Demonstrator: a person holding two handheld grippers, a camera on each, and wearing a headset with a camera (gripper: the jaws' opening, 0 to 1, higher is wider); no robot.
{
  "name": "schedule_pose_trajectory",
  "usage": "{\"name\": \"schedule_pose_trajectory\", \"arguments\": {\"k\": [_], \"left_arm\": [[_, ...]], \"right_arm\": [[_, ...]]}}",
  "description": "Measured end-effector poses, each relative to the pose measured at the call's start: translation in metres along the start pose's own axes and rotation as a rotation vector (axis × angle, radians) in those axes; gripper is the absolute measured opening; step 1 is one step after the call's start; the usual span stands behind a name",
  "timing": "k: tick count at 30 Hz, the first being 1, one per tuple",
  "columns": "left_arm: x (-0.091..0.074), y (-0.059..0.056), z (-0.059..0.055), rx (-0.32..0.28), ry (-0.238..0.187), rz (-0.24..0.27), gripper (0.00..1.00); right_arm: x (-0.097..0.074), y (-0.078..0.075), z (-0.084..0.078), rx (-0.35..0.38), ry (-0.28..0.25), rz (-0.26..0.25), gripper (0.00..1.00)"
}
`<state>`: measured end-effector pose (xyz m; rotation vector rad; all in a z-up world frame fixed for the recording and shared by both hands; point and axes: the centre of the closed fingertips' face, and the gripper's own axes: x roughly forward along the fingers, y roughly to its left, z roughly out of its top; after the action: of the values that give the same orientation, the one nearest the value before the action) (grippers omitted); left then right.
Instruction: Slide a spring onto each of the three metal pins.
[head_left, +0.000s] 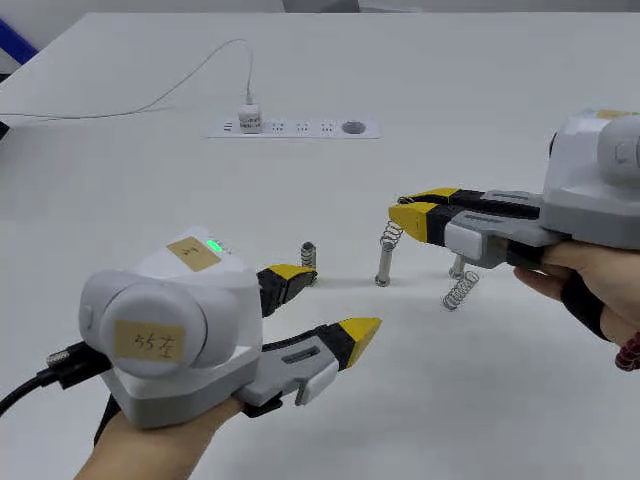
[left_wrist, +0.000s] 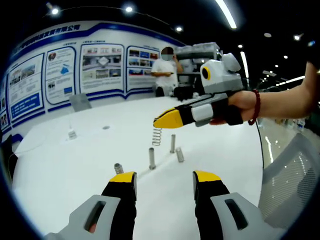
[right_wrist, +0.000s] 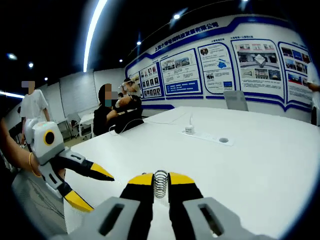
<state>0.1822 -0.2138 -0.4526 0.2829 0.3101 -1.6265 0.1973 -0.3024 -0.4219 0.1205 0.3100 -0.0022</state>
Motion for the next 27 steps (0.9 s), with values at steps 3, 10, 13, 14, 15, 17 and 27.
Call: {"name": "schedule_pose_trajectory", "arguments": {"k": [3, 10, 13, 14, 15, 17, 27], "left_arm": [[-0.001, 0.003, -0.004, -0.014, 0.014, 0.013, 0.50], [-0.005, 0.009, -0.010, -0.031, 0.023, 0.040, 0.57], [-0.006, 0.010, -0.012, -0.038, 0.029, 0.047, 0.61], [-0.006, 0.010, -0.013, -0.041, 0.031, 0.051, 0.62], [-0.006, 0.011, -0.013, -0.042, 0.032, 0.051, 0.63], [-0.006, 0.011, -0.014, -0.045, 0.034, 0.053, 0.65], [-0.007, 0.013, -0.015, -0.048, 0.037, 0.058, 0.68]], "right_arm": [[0.004, -0.004, -0.003, -0.031, 0.007, -0.009, 0.11], [0.013, -0.012, -0.012, -0.080, 0.037, -0.029, 0.11], [0.015, -0.014, -0.014, -0.095, 0.044, -0.031, 0.11], [0.016, -0.015, -0.016, -0.099, 0.052, -0.033, 0.11], [0.017, -0.015, -0.017, -0.102, 0.057, -0.032, 0.11], [0.018, -0.015, -0.019, -0.109, 0.063, -0.032, 0.11], [0.025, -0.014, -0.035, -0.149, 0.119, -0.027, 0.11]]}}
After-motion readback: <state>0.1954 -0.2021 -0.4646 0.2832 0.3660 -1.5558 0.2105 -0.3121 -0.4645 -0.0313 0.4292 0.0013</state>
